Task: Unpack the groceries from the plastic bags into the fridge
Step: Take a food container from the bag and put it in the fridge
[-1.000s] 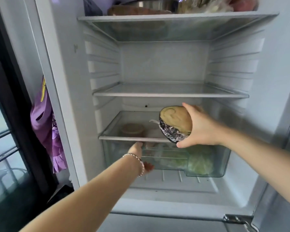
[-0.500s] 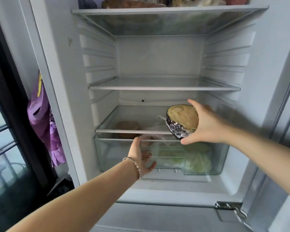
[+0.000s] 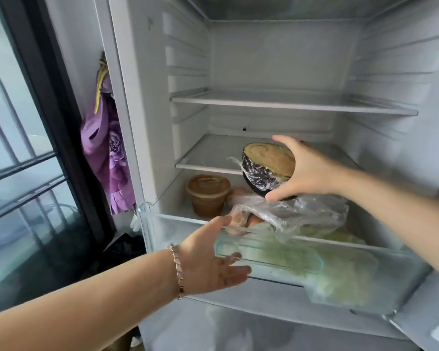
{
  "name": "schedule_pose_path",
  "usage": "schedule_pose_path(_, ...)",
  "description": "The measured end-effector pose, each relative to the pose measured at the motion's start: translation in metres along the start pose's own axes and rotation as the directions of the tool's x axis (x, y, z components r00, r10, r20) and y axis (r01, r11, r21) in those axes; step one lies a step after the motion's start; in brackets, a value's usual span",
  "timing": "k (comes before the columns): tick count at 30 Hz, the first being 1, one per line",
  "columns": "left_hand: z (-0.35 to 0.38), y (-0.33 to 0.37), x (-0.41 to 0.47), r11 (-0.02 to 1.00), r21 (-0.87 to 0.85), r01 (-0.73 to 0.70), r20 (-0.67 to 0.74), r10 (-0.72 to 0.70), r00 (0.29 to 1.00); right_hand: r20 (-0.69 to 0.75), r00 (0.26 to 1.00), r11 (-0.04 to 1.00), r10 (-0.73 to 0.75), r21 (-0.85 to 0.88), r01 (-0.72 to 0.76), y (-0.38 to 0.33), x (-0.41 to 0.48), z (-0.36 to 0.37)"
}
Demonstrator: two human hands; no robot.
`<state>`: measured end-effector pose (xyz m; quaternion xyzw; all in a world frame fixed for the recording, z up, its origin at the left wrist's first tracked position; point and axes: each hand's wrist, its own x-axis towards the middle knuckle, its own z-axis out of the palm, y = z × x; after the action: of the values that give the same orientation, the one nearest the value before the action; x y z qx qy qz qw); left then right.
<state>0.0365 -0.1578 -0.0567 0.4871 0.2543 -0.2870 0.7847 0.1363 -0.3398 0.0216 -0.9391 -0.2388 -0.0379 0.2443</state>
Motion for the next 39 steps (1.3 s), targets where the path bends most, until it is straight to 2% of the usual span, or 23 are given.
schedule_pose_path(2,-0.013,0.011,-0.014,0.949,0.299,0.104,0.018,-0.115,0.993,0.076,0.997,0.994,0.014,0.107,-0.022,-0.007,0.003,0.004)
schedule_pose_path(3,-0.017,0.017,-0.022,0.879,0.468,0.089,-0.027,-0.087,0.996,0.125,0.992,0.987,0.035,0.150,-0.054,-0.009,0.006,0.005)
schedule_pose_path(4,-0.021,0.022,-0.029,0.775,0.632,0.015,-0.071,0.039,0.997,0.179,0.982,0.975,0.060,0.201,-0.096,-0.011,0.008,0.008)
schedule_pose_path(5,-0.026,0.027,-0.035,0.629,0.770,-0.104,-0.092,0.271,0.958,0.235,0.969,0.956,0.082,0.256,-0.143,-0.013,0.013,0.014)
schedule_pose_path(6,-0.034,0.031,-0.037,0.449,0.863,-0.231,-0.057,0.541,0.839,0.279,0.956,0.937,0.087,0.303,-0.174,-0.016,0.016,0.020)
schedule_pose_path(7,-0.041,0.035,-0.037,0.234,0.913,-0.335,0.039,0.766,0.642,0.323,0.943,0.924,0.082,0.331,-0.193,-0.019,0.020,0.028)
schedule_pose_path(8,-0.050,0.038,-0.033,0.002,0.929,-0.371,0.157,0.905,0.396,0.371,0.926,0.913,0.072,0.348,-0.211,-0.022,0.025,0.037)
schedule_pose_path(9,-0.060,0.040,-0.028,-0.187,0.932,-0.310,0.256,0.946,0.198,0.419,0.906,0.901,0.066,0.365,-0.234,-0.026,0.031,0.047)
schedule_pose_path(10,-0.069,0.042,-0.022,-0.317,0.924,-0.213,0.344,0.934,0.102,0.461,0.885,0.892,0.060,0.372,-0.255,-0.030,0.037,0.059)
schedule_pose_path(11,-0.076,0.041,-0.014,-0.400,0.903,-0.159,0.417,0.903,0.098,0.495,0.867,0.895,0.056,0.360,-0.264,-0.035,0.041,0.069)
schedule_pose_path(13,-0.087,0.037,0.002,-0.445,0.884,-0.146,0.462,0.877,0.127,0.505,0.863,0.964,0.023,0.217,-0.153,-0.045,0.052,0.091)
schedule_pose_path(15,-0.092,0.034,0.008,-0.469,0.874,-0.128,0.479,0.876,0.062,0.503,0.862,0.998,-0.063,0.034,0.053,-0.055,0.057,0.114)
schedule_pose_path(17,-0.097,0.034,0.010,-0.509,0.851,-0.132,0.513,0.858,0.000,0.520,0.846,0.984,-0.115,-0.054,0.167,-0.063,0.058,0.132)
schedule_pose_path(18,-0.099,0.035,0.010,-0.528,0.837,-0.141,0.532,0.846,-0.009,0.525,0.842,0.974,-0.125,-0.097,0.205,-0.063,0.058,0.138)
schedule_pose_path(23,-0.103,0.036,0.010,-0.550,0.822,-0.149,0.559,0.829,0.022,0.455,0.876,0.821,-0.158,-0.432,0.373,-0.055,0.061,0.149)
schedule_pose_path(25,-0.104,0.036,0.010,-0.555,0.821,-0.131,0.562,0.827,0.016,0.444,0.883,0.808,-0.152,-0.459,0.370,-0.052,0.060,0.150)
schedule_pose_path(30,-0.105,0.036,0.012,-0.555,0.821,-0.130,0.562,0.827,0.020,0.306,0.952,0.912,-0.027,-0.381,0.149,-0.048,0.053,0.152)
schedule_pose_path(32,-0.106,0.036,0.012,-0.555,0.820,-0.136,0.563,0.826,0.026,0.282,0.959,0.915,-0.017,-0.383,0.129,-0.050,0.054,0.154)
schedule_pose_path(37,-0.106,0.041,0.013,-0.574,0.810,-0.120,0.580,0.814,0.025,0.383,0.924,0.863,0.009,-0.469,0.187,-0.052,0.054,0.148)
schedule_pose_path(39,-0.106,0.043,0.011,-0.581,0.804,-0.127,0.590,0.806,0.047,0.433,0.900,0.851,0.047,-0.489,0.191,-0.054,0.055,0.145)
